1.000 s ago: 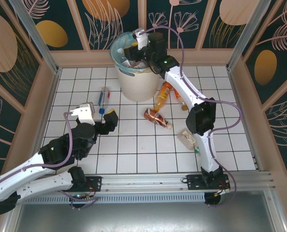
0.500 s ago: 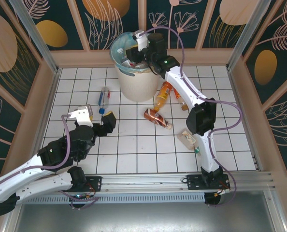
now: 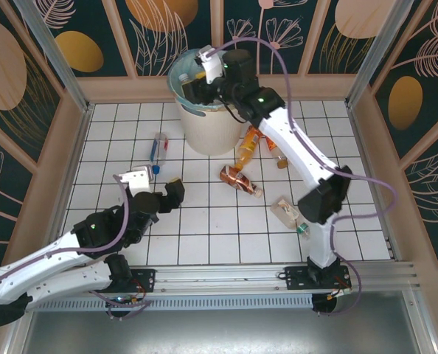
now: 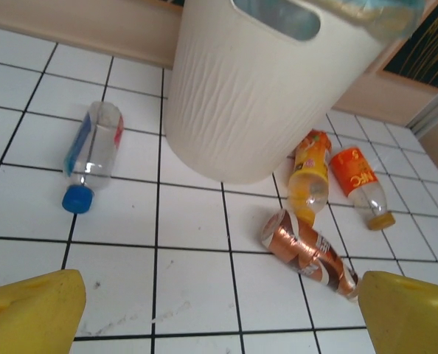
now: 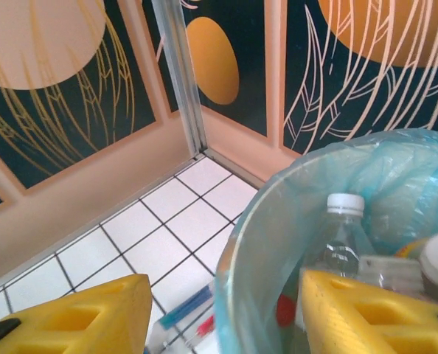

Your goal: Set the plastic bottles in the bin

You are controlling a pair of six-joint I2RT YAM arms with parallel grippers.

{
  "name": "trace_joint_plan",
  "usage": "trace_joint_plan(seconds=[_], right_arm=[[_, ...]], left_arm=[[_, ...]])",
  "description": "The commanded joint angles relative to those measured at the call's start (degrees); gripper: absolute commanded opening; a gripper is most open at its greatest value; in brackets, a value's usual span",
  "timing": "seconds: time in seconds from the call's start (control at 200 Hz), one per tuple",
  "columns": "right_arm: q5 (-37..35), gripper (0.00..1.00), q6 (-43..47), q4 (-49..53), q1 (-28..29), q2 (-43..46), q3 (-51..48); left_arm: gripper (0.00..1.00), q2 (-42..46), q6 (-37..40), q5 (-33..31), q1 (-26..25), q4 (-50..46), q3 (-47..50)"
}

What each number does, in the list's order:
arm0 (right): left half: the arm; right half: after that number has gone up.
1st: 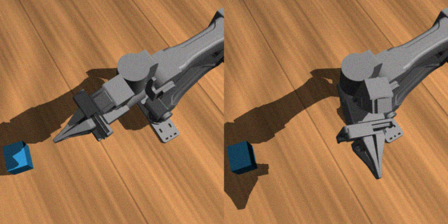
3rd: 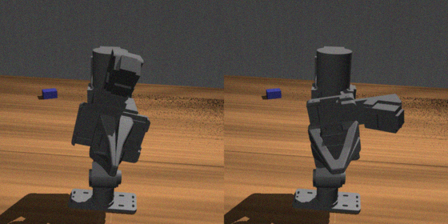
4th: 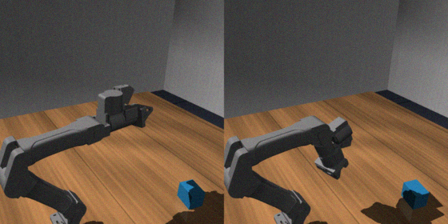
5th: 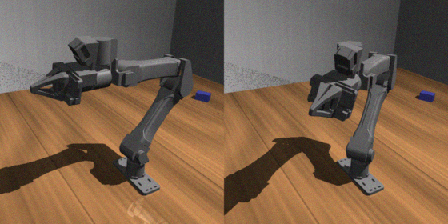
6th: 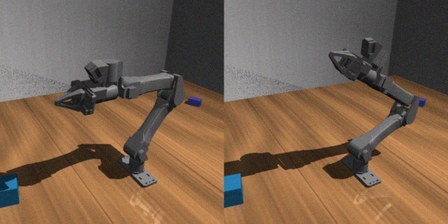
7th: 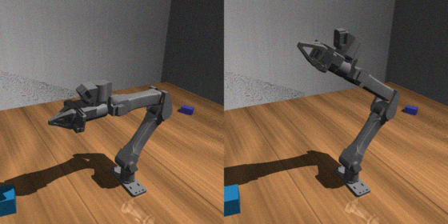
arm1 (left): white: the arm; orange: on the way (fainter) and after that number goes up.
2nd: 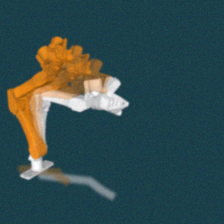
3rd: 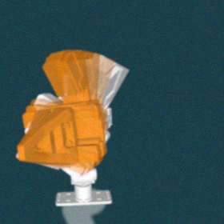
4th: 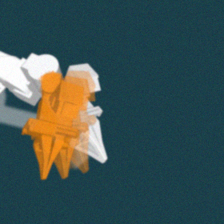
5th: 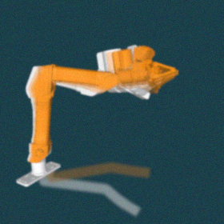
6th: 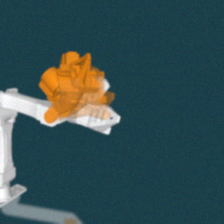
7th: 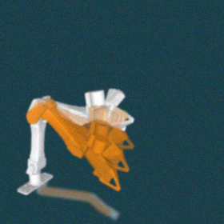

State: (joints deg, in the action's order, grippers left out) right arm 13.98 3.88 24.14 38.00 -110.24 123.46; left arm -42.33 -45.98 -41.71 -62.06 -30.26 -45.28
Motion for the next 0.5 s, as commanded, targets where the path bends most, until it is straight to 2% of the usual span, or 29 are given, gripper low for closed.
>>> trace_joint_plan(seconds=[0.0,0.14,0.315,0.495], right_arm=[[-3.9,0.57,-2.8,-0.7,-0.7,9.4,-10.0],[-7.2,0.57,-7.5,-6.7,-1.7,22.1,-30.3],[-7.6,0.6,-19.3,-14.1,-7.8,37.5,-55.4],[-10.3,0.6,-31.7,-9.5,-16.1,49.7,-70.9]], left_arm=[[0.95,-1.8,-1.2,3.0,-0.2,0.7,1.1],[0.95,-4.9,-1.1,5.9,-0.1,2.7,2.0],[0.95,-10.9,1.0,10.8,-0.2,6.8,2.3],[0.95,-19.1,3.8,14.0,-0.1,8.6,0.2]])
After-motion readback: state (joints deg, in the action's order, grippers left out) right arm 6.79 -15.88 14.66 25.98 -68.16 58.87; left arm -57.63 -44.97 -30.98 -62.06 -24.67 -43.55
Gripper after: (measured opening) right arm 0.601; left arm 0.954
